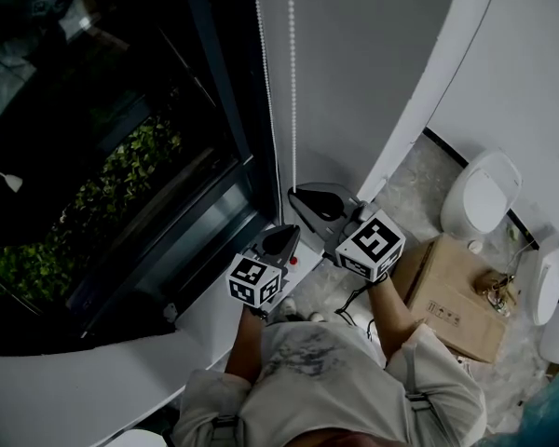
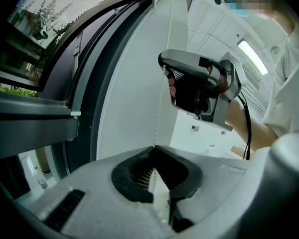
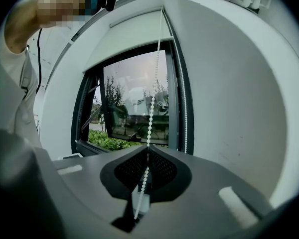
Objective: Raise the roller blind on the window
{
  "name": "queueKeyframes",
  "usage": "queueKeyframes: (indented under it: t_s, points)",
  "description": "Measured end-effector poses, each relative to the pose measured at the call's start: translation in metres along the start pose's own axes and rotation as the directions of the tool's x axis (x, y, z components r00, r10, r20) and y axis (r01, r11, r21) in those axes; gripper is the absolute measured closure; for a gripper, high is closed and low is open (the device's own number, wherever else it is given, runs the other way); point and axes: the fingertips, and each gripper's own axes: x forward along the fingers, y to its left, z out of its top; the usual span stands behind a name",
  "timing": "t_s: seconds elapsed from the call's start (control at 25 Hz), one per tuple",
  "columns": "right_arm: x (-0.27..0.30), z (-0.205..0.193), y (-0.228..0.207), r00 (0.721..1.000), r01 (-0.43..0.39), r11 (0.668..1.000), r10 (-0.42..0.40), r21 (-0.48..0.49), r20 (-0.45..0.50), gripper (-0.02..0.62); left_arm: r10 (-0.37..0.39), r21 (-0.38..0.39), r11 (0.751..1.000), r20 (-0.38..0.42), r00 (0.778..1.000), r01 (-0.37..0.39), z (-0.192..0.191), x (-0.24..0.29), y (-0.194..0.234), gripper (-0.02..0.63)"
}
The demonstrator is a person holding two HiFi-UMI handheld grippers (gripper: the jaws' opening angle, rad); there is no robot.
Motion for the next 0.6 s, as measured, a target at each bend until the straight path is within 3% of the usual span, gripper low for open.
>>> queueKeyframes:
  t_s: [0.6]
  points:
    - [0.001, -0.049, 0.006, 0.997, -0.012, 1.0, 0.014, 0.027, -0.082, 0.584, 0.019, -0.041, 0.999, -0.062, 0.998, -0.022, -0.048, 0.005, 0.011, 0.595]
